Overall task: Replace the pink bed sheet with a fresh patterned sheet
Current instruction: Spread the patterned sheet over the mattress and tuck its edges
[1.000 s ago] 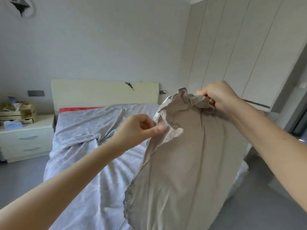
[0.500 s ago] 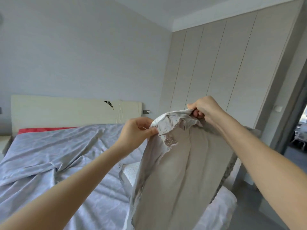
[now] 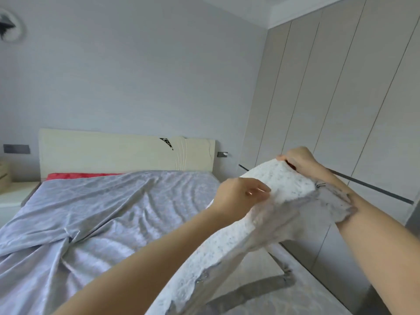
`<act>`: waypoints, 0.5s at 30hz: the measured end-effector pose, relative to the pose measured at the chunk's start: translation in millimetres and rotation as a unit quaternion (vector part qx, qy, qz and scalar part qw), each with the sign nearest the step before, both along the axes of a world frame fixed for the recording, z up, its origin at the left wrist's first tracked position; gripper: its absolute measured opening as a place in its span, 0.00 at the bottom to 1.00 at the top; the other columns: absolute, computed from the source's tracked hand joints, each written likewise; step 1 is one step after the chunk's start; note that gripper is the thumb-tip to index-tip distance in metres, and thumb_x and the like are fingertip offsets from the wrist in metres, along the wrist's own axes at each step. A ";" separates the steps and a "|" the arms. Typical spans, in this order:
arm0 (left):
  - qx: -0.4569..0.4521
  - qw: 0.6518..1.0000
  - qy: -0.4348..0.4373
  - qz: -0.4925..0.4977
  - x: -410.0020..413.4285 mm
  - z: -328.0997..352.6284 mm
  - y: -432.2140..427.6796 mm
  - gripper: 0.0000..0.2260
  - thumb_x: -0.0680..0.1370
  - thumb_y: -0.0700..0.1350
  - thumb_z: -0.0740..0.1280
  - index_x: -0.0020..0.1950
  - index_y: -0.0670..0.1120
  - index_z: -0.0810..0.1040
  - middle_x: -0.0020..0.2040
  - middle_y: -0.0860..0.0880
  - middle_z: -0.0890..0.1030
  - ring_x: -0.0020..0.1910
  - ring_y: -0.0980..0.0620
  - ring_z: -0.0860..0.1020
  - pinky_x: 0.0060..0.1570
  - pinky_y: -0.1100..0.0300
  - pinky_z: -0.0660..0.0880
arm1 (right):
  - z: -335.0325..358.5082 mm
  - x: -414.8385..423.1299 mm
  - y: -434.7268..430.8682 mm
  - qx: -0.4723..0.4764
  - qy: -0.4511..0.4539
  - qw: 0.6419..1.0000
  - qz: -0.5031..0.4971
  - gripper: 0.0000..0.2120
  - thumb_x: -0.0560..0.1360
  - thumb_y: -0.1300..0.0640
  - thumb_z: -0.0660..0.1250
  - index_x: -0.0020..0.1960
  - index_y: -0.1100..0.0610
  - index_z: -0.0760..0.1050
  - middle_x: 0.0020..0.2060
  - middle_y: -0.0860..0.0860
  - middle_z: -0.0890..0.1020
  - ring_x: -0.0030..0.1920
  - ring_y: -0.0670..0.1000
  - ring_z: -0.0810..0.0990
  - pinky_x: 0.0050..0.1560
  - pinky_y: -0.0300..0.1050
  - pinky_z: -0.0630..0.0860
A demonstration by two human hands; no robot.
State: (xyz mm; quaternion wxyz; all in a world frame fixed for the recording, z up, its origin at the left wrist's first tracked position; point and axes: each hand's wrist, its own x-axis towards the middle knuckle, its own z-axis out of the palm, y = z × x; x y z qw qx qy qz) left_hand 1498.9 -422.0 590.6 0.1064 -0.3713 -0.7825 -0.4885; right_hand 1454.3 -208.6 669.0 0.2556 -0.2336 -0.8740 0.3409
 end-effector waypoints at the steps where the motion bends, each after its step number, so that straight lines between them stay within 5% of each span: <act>1: -0.032 0.999 -0.009 -0.004 -11.8 -7.9 14.4 0.10 0.75 0.50 0.69 0.55 0.52 0.81 0.50 0.55 0.83 0.46 0.59 0.80 0.51 0.65 0.74 | -11.2 -10.5 29.0 0.073 -0.033 0.996 -0.043 0.15 0.72 0.64 0.67 0.29 0.60 0.65 0.27 0.54 0.69 0.28 0.52 0.66 0.29 0.42 0.61; 3: -0.056 0.998 -0.031 0.015 -39.0 -24.5 20.3 0.12 0.77 0.49 0.68 0.60 0.52 0.79 0.53 0.55 0.82 0.49 0.57 0.80 0.51 0.64 0.75 | -30.7 -22.0 74.5 0.204 -0.106 0.964 -0.130 0.09 0.71 0.65 0.64 0.33 0.62 0.71 0.31 0.56 0.75 0.33 0.54 0.73 0.32 0.40 0.65; 7: -0.081 0.984 -0.081 0.137 -89.0 -63.9 -24.7 0.11 0.78 0.45 0.66 0.59 0.50 0.78 0.52 0.54 0.81 0.48 0.57 0.78 0.51 0.59 0.76 | -59.1 -38.7 103.3 0.286 -0.166 0.937 -0.115 0.08 0.72 0.64 0.64 0.34 0.63 0.73 0.31 0.57 0.75 0.35 0.56 0.74 0.31 0.38 0.62; 15: -0.094 0.897 -0.216 0.373 -101.2 -178.4 -173.4 0.08 0.75 0.42 0.67 0.53 0.47 0.81 0.45 0.52 0.81 0.46 0.51 0.79 0.44 0.62 0.70 | -203.4 -107.8 -58.2 0.291 -0.182 0.923 0.176 0.18 0.76 0.57 0.60 0.28 0.57 0.65 0.28 0.55 0.74 0.32 0.56 0.74 0.28 0.40 0.60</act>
